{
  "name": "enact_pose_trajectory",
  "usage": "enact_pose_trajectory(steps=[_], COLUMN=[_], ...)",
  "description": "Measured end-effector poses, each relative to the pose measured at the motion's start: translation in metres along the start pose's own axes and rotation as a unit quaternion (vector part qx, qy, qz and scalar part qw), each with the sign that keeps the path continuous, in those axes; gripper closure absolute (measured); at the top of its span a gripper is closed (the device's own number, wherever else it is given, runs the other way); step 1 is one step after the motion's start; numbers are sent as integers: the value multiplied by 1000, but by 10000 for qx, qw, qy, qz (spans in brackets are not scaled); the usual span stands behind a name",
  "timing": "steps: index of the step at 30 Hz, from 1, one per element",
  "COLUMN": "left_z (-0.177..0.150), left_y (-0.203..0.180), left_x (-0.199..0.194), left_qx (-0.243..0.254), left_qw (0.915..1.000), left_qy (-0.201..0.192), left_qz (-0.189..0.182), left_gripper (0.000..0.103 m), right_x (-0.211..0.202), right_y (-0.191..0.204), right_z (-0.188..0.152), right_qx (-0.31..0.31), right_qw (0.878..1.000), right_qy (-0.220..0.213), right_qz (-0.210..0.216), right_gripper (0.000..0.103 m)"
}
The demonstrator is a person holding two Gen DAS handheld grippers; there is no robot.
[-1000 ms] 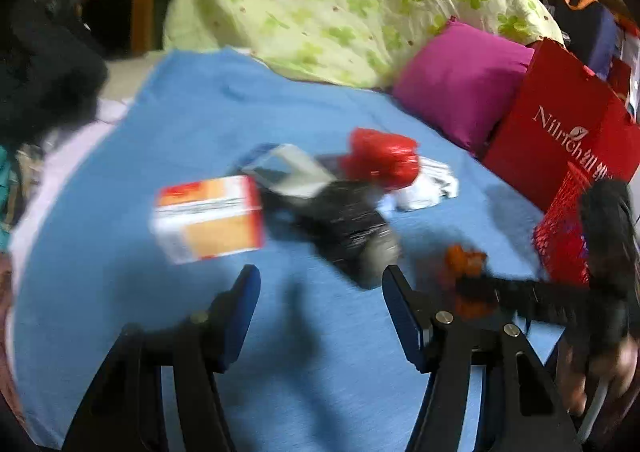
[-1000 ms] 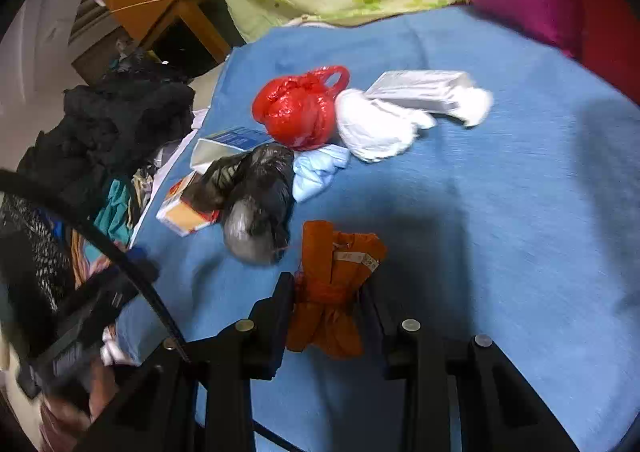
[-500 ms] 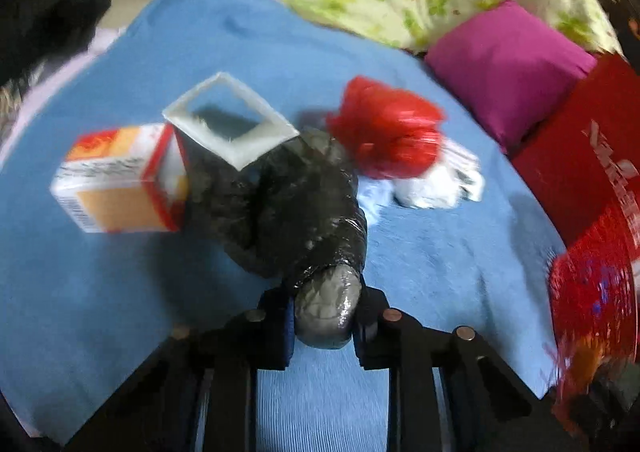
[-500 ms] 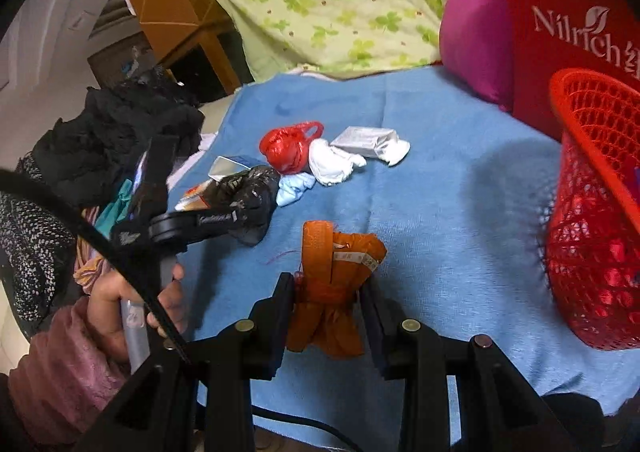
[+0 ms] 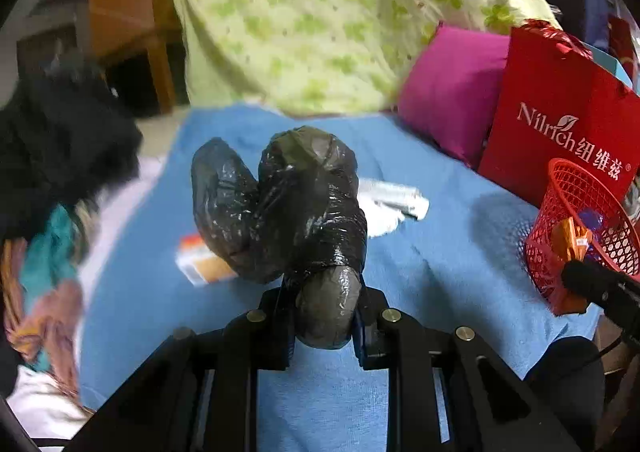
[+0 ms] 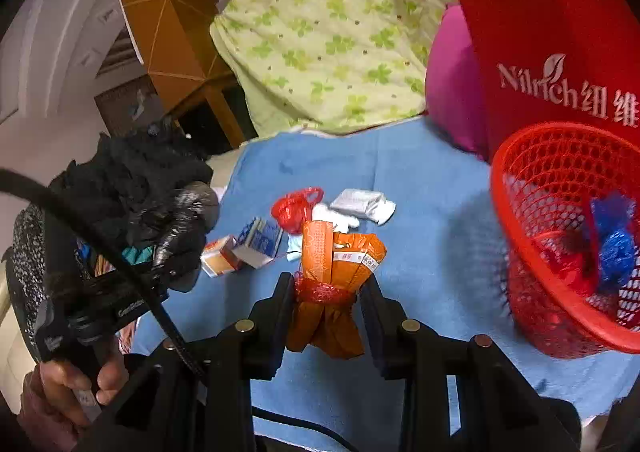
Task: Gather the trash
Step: 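Carry the black and orange bundles toward the red mesh basket with both tools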
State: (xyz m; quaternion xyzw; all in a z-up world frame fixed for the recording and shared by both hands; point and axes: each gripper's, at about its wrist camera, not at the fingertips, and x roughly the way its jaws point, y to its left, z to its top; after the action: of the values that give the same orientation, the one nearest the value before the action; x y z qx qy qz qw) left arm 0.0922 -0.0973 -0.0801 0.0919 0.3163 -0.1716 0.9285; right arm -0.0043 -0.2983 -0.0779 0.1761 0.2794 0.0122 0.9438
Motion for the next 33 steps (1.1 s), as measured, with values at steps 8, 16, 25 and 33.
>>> enact_pose_trajectory(steps=[8,16,25,33], left_z=[9,11,13,14], left_y=[-20,-36,-46,-54], left_x=[-37,-55,-63,-68], left_qx=[355,536,657,784], left_qw=[9983,9965,9947,9932], left_qy=[-407,-585,-706,-780], left_qz=[202,271,356,368], left_gripper=[79,79,79,79], right_x=[-28,-40,-46,-56], right_y=[5,4,-1,-4], right_z=[7,11,11,8], right_qx=[-98,-93,-31,9], right_qw=[9995,9988,9984,9978], right_qy=[-287,-460,-547,-655], right_qz=[29,100,129,142], right_gripper=[67,67,67,67])
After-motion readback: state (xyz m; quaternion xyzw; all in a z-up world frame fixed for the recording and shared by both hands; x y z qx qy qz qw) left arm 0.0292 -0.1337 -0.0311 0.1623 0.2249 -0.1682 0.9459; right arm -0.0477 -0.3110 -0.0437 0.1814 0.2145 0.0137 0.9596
